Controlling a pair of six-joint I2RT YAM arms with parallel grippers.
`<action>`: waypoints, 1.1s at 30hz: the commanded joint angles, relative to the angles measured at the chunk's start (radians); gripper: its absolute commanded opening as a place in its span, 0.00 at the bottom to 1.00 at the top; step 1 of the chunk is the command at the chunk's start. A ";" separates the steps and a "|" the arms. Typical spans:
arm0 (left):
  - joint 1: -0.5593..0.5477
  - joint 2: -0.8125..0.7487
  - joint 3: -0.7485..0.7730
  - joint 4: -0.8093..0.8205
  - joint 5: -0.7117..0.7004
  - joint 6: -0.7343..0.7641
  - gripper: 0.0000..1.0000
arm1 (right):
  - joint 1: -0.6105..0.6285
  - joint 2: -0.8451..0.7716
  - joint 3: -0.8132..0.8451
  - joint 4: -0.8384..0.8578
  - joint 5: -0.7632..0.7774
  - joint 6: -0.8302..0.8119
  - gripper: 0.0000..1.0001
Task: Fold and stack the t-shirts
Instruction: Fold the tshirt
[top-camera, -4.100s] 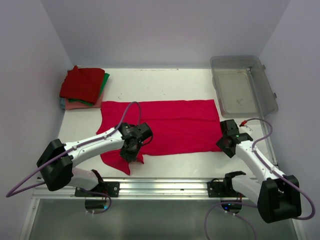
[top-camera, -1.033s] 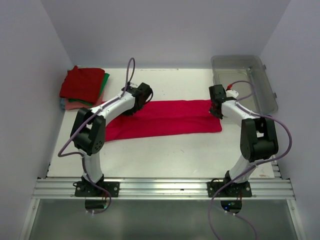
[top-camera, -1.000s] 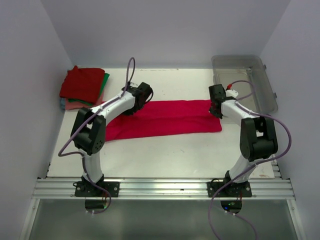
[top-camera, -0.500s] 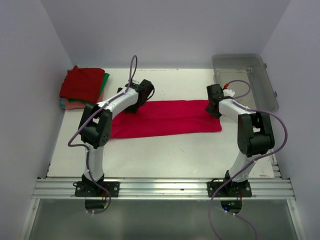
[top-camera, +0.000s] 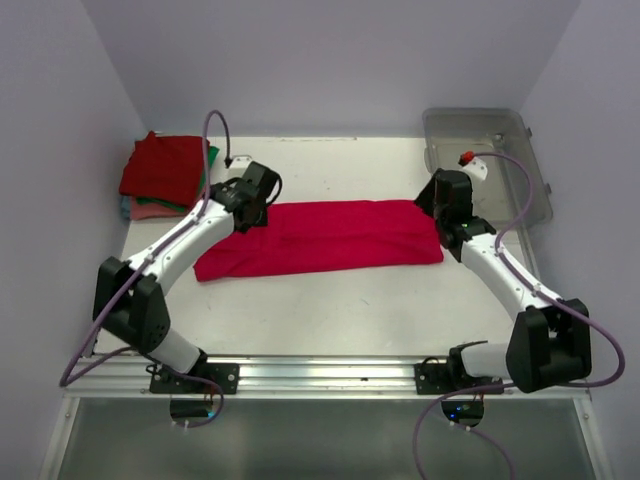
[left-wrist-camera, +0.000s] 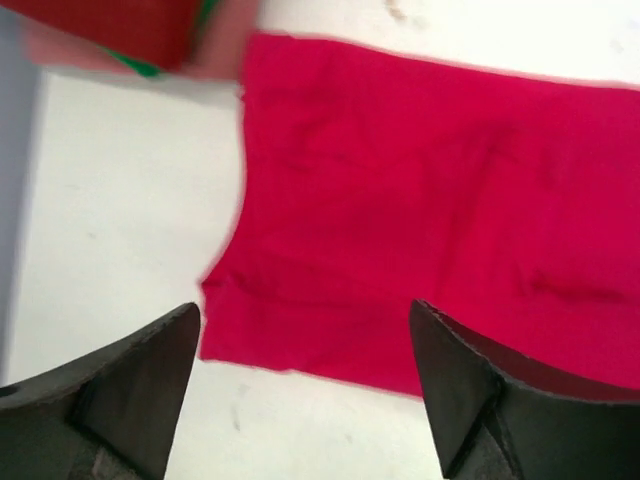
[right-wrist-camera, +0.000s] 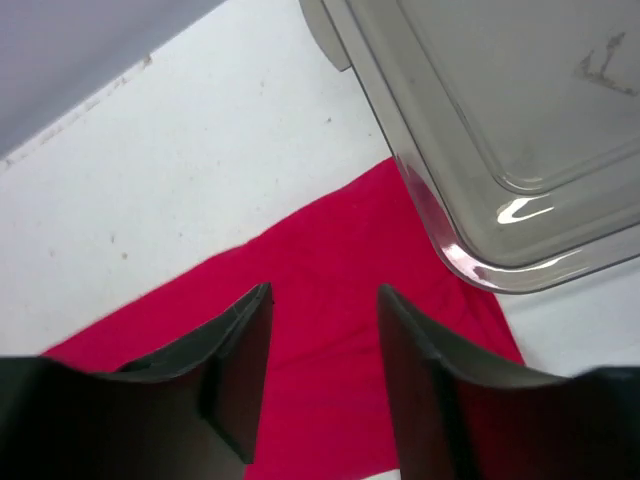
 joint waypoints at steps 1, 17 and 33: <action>0.005 -0.121 -0.200 0.246 0.306 -0.033 0.86 | 0.011 0.026 0.019 -0.014 -0.061 -0.063 0.47; 0.018 -0.064 -0.464 0.487 0.363 -0.194 0.00 | 0.086 0.373 0.074 -0.133 -0.188 -0.037 0.00; 0.190 0.181 -0.449 0.607 0.528 -0.203 0.00 | 0.244 0.377 0.074 -0.410 -0.120 -0.071 0.00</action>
